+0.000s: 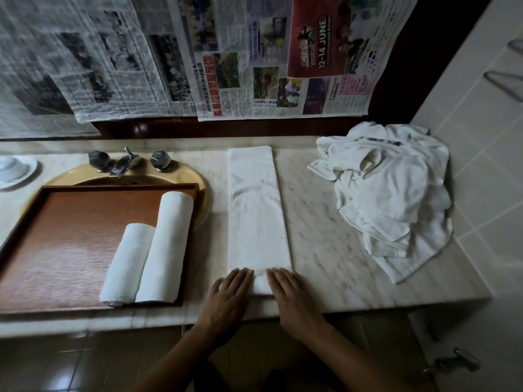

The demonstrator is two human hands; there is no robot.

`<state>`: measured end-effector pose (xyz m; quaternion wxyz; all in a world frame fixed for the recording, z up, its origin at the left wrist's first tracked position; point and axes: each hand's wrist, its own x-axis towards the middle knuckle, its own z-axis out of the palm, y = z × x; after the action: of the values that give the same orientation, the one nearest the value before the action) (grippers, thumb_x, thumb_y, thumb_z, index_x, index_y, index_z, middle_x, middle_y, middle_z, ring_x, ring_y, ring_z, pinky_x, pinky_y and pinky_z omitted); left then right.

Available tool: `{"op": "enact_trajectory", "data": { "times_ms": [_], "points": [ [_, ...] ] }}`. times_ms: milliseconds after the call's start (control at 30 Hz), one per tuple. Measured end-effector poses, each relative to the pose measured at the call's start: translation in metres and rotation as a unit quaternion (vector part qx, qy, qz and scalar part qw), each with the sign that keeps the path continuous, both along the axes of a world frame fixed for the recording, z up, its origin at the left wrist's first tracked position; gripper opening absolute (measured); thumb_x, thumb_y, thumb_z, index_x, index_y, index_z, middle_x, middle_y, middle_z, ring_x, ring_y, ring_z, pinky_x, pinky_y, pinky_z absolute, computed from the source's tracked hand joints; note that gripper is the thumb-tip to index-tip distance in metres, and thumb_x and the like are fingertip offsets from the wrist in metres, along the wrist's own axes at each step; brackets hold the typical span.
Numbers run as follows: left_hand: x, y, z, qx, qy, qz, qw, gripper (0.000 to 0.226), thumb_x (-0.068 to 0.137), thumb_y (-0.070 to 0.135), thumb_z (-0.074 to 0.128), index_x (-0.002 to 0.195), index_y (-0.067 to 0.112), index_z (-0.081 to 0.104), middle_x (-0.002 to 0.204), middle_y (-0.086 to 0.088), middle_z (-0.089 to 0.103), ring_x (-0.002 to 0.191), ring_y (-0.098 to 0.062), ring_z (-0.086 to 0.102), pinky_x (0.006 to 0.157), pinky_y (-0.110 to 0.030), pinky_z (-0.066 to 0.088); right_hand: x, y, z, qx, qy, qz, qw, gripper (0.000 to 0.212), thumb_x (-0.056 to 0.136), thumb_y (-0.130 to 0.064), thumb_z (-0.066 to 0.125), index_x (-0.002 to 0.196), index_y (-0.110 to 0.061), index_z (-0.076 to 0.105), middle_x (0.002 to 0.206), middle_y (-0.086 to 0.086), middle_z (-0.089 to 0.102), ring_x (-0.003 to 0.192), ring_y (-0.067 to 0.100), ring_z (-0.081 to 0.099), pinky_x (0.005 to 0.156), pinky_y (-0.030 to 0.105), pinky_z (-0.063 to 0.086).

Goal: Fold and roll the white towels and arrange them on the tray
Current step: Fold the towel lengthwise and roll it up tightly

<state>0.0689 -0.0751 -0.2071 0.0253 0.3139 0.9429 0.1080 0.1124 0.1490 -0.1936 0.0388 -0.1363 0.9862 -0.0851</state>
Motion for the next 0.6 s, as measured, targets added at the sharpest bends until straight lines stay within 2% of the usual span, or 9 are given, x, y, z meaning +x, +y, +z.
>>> {"op": "enact_trajectory", "data": {
  "times_ms": [133, 233, 333, 400, 467, 533, 600],
  "points": [
    [-0.009, -0.012, 0.002, 0.009, -0.007, -0.003, 1.000, 0.063, 0.093, 0.035, 0.051, 0.150, 0.012, 0.038, 0.146, -0.007, 0.058, 0.131, -0.026, 0.059, 0.099, -0.040, 0.053, -0.003, 0.011, 0.003, -0.041, -0.019, 0.013, 0.999, 0.088, 0.071, 0.003, 0.064, 0.154, -0.011, 0.039, 0.147, 0.012, 0.052, 0.128, 0.032, 0.057, 0.104, 0.040, 0.052],
    [-0.004, -0.018, 0.004, 0.006, 0.000, -0.014, 1.000, 0.063, 0.089, 0.035, 0.062, 0.144, 0.013, 0.042, 0.138, -0.006, 0.063, 0.125, -0.022, 0.064, 0.095, -0.035, 0.055, 0.003, 0.022, 0.002, -0.069, -0.032, 0.013, 0.997, 0.090, 0.076, 0.016, 0.053, 0.157, -0.016, 0.036, 0.151, 0.013, 0.043, 0.131, 0.034, 0.053, 0.100, 0.040, 0.053],
    [0.006, -0.022, 0.008, 0.033, -0.024, -0.025, 0.999, 0.075, 0.074, 0.032, 0.087, 0.137, 0.018, 0.048, 0.134, -0.002, 0.065, 0.120, -0.018, 0.065, 0.092, -0.030, 0.056, 0.009, 0.025, 0.010, -0.084, -0.069, 0.013, 0.994, 0.090, 0.081, 0.019, 0.047, 0.160, -0.023, 0.032, 0.151, 0.004, 0.038, 0.135, 0.025, 0.045, 0.102, 0.036, 0.049],
    [0.011, -0.024, 0.011, 0.068, -0.035, -0.023, 0.997, 0.070, 0.071, 0.029, 0.090, 0.131, 0.022, 0.054, 0.130, 0.003, 0.064, 0.117, -0.013, 0.060, 0.092, -0.026, 0.053, 0.011, 0.029, 0.011, -0.104, -0.084, 0.004, 0.991, 0.078, 0.089, 0.011, 0.050, 0.157, -0.025, 0.037, 0.145, -0.001, 0.044, 0.131, 0.019, 0.044, 0.102, 0.034, 0.047],
    [0.014, -0.027, 0.010, 0.104, -0.046, -0.019, 0.993, 0.063, 0.072, 0.027, 0.090, 0.126, 0.024, 0.058, 0.127, 0.005, 0.061, 0.113, -0.012, 0.057, 0.091, -0.024, 0.046, 0.011, 0.034, 0.012, -0.149, -0.090, -0.023, 0.984, 0.062, 0.091, -0.006, 0.065, 0.147, -0.030, 0.050, 0.135, -0.006, 0.052, 0.124, 0.013, 0.051, 0.101, 0.028, 0.047],
    [0.014, -0.029, 0.009, 0.111, -0.048, -0.003, 0.993, 0.062, 0.071, 0.029, 0.090, 0.125, 0.028, 0.060, 0.122, 0.008, 0.056, 0.105, -0.013, 0.056, 0.082, -0.026, 0.047, 0.011, 0.039, 0.018, -0.196, -0.118, -0.070, 0.971, 0.047, 0.085, -0.024, 0.078, 0.126, -0.037, 0.058, 0.123, -0.012, 0.056, 0.111, 0.006, 0.056, 0.095, 0.021, 0.045],
    [0.012, -0.031, 0.009, 0.114, -0.052, 0.017, 0.992, 0.054, 0.075, 0.036, 0.084, 0.123, 0.034, 0.060, 0.116, 0.012, 0.051, 0.095, -0.012, 0.050, 0.071, -0.030, 0.050, 0.010, 0.043, 0.027, -0.226, -0.154, -0.109, 0.956, 0.038, 0.081, -0.034, 0.083, 0.110, -0.038, 0.060, 0.111, -0.015, 0.057, 0.098, 0.002, 0.057, 0.087, 0.017, 0.046]
  ]
}}
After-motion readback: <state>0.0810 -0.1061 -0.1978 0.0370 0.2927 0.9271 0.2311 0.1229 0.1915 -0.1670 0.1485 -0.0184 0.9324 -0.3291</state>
